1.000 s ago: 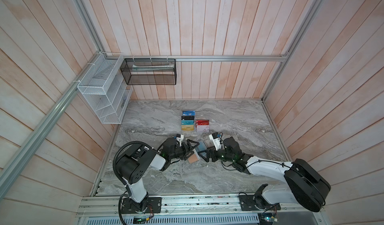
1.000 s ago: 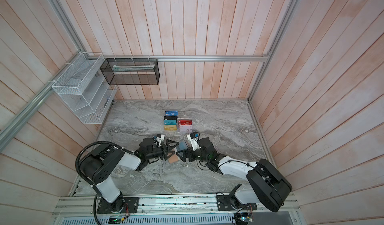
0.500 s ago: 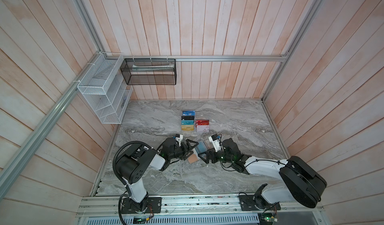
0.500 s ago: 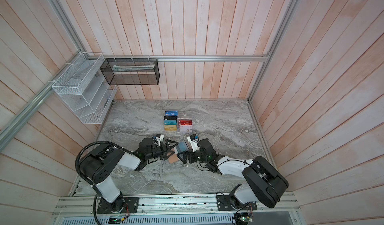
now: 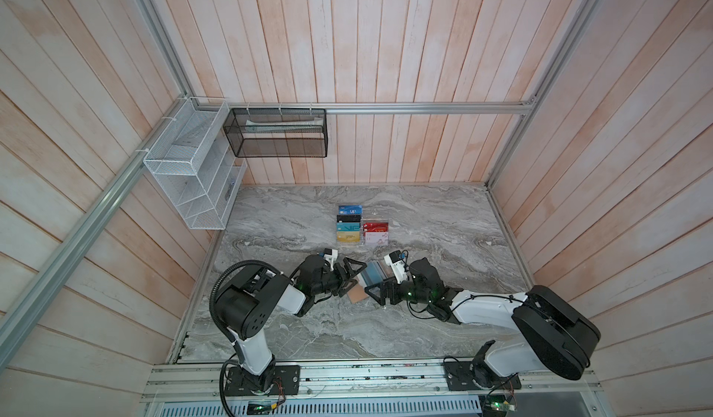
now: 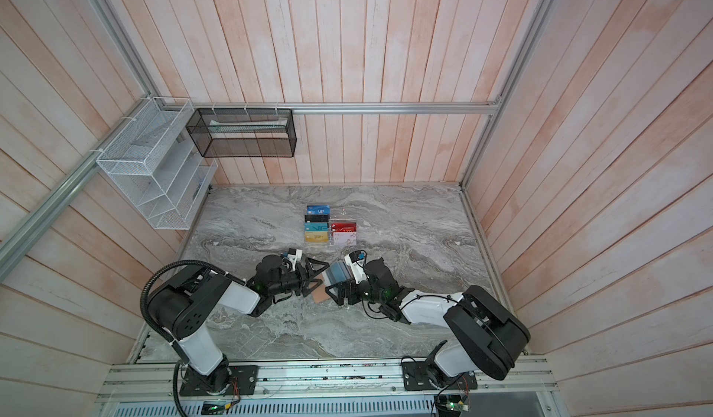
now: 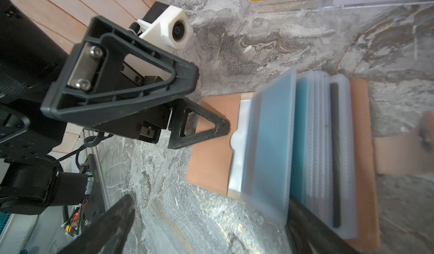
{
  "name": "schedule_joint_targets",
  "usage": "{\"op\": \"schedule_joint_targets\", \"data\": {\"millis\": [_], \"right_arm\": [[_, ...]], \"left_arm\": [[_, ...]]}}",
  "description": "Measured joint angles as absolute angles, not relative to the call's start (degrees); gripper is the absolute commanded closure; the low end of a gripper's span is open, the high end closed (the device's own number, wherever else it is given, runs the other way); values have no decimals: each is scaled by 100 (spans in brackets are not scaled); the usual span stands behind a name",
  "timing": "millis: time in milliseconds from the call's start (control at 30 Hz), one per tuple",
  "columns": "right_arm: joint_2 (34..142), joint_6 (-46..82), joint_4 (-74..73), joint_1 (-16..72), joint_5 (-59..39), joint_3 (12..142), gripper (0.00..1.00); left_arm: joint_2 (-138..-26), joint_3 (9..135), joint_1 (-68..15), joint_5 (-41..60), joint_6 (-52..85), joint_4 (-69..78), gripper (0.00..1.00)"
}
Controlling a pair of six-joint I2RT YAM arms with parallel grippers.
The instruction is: Take the credit cards out of the card holder
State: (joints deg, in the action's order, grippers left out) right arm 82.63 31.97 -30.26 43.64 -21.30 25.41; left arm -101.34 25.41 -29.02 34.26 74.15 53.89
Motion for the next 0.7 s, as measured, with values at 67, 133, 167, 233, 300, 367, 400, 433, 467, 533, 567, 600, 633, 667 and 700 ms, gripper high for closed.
{"op": "schedule_joint_targets", "data": {"millis": [67, 133, 167, 233, 300, 367, 400, 433, 467, 533, 567, 600, 633, 667, 700], "right_arm": [[8298, 3199, -3030, 4410, -2134, 2561, 2], [8335, 3199, -3024, 4464, -2134, 2606, 2], [8348, 3201, -3022, 4493, -2134, 2635, 2], [8353, 3201, -3033, 4550, -2134, 2681, 2], [8353, 3221, -3050, 4595, -2137, 2716, 2], [8359, 3249, -3068, 4626, -2143, 2740, 2], [8368, 3267, -3074, 4644, -2150, 2757, 2], [8383, 3280, -3094, 4661, -2152, 2773, 2], [8403, 3286, -3111, 4674, -2154, 2788, 2], [8458, 3301, -3155, 4700, -2165, 2818, 2], [8473, 3306, -3168, 4709, -2176, 2825, 2], [8488, 3308, -3183, 4722, -2180, 2829, 2], [8506, 3308, -3199, 4735, -2185, 2834, 2], [8523, 3310, -3208, 4746, -2193, 2842, 2], [8547, 3312, -3218, 4757, -2198, 2851, 2]], "left_arm": [[-10130, 2523, -2862, 3437, 7413, 5391, 0], [-10099, 2517, -2825, 3452, 7387, 5371, 0], [-10075, 2515, -2810, 3452, 7371, 5341, 0], [-10027, 2495, -2770, 3452, 7347, 5330, 0], [-9994, 2475, -2733, 3454, 7330, 5312, 0], [-9972, 2462, -2705, 3454, 7319, 5304, 0], [-9961, 2460, -2694, 3457, 7310, 5286, 0], [-9950, 2458, -2687, 3457, 7308, 5280, 0], [-9942, 2456, -2676, 3459, 7308, 5271, 0], [-9926, 2451, -2668, 3472, 7306, 5271, 0], [-9926, 2447, -2665, 3472, 7306, 5271, 0], [-9922, 2440, -2665, 3474, 7306, 5269, 0], [-9920, 2434, -2663, 3476, 7303, 5271, 0], [-9920, 2427, -2663, 3476, 7303, 5269, 0], [-9920, 2418, -2659, 3476, 7303, 5269, 0]]}}
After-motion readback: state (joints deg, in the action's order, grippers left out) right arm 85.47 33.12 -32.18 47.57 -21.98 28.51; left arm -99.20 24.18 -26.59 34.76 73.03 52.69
